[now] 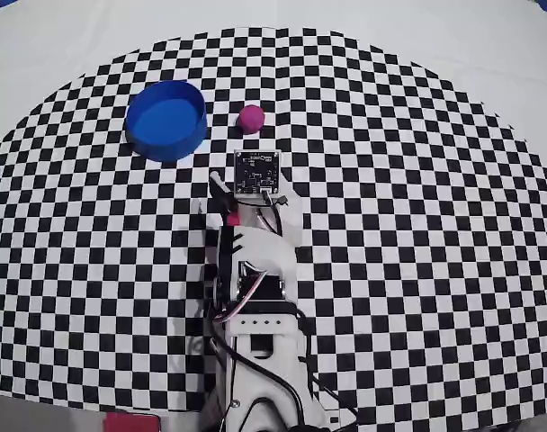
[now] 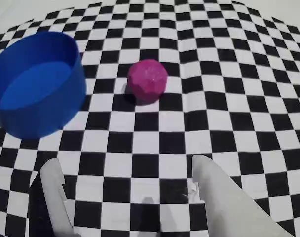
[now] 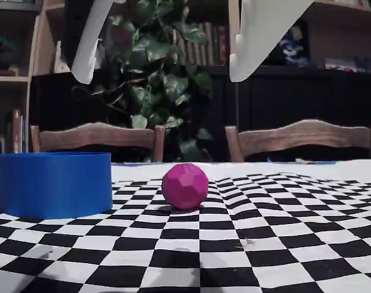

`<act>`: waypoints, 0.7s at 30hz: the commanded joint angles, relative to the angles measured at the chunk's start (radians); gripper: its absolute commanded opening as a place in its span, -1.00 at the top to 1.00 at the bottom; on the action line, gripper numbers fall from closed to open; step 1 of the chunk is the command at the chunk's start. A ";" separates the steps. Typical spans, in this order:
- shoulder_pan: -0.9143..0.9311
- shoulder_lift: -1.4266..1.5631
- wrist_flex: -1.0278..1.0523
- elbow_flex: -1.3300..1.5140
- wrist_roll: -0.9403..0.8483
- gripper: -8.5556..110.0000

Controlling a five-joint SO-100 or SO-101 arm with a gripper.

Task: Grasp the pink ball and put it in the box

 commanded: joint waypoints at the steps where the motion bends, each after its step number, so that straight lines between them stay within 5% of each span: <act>1: 0.006 -0.020 -0.005 -0.058 -0.003 0.33; 21: 0.026 -0.247 -0.012 -0.192 0.003 0.33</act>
